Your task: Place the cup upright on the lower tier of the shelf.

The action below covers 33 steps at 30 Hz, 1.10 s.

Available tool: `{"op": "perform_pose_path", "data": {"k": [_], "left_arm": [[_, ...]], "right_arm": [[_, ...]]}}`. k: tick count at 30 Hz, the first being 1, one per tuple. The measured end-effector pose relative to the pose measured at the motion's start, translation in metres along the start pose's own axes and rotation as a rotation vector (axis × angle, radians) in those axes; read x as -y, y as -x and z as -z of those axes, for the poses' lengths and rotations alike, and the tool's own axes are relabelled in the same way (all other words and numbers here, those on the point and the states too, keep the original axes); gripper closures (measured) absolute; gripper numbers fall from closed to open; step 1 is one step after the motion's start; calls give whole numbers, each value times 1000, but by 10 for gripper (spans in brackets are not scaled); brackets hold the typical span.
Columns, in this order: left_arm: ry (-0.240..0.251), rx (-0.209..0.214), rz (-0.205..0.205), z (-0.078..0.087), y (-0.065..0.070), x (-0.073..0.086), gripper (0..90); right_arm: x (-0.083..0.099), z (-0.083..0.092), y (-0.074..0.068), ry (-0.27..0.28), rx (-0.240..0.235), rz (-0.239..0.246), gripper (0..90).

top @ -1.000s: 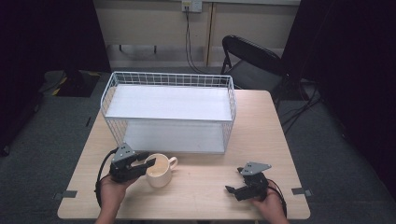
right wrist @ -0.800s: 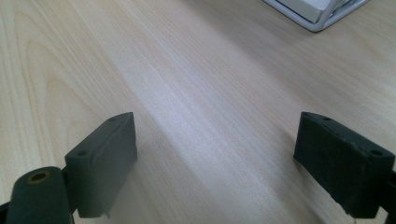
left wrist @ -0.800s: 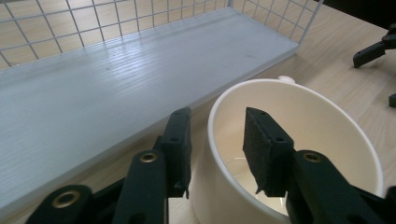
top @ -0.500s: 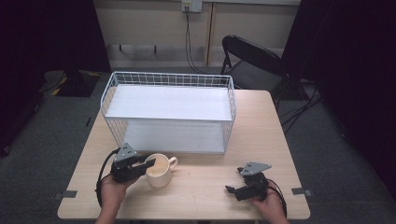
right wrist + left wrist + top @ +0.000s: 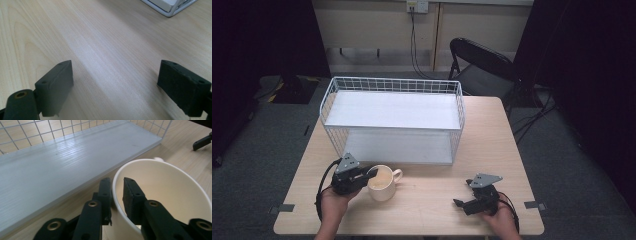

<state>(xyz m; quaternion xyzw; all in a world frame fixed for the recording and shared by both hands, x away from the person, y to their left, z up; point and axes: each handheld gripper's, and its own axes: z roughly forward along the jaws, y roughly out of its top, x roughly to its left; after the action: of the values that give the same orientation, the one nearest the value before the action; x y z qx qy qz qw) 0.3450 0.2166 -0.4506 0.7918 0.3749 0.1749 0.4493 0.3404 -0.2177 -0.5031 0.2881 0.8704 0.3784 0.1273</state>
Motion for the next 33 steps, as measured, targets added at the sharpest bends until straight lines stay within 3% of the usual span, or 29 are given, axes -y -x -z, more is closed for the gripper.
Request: {"op": "perform_pose_path", "data": {"k": [8, 18, 25, 33], "left_arm": [[-19, -29, -60, 0, 5, -2, 814], [-28, -80, -83, 5, 6, -4, 818], [-17, -89, -18, 9, 3, -7, 819], [-25, -103, 2, 12, 2, -11, 819]], "right_arm": [[0, 0, 0, 0, 0, 1, 123], [0, 0, 0, 0, 0, 0, 123], [0, 0, 0, 0, 0, 0, 123], [0, 0, 0, 0, 0, 0, 123]]}}
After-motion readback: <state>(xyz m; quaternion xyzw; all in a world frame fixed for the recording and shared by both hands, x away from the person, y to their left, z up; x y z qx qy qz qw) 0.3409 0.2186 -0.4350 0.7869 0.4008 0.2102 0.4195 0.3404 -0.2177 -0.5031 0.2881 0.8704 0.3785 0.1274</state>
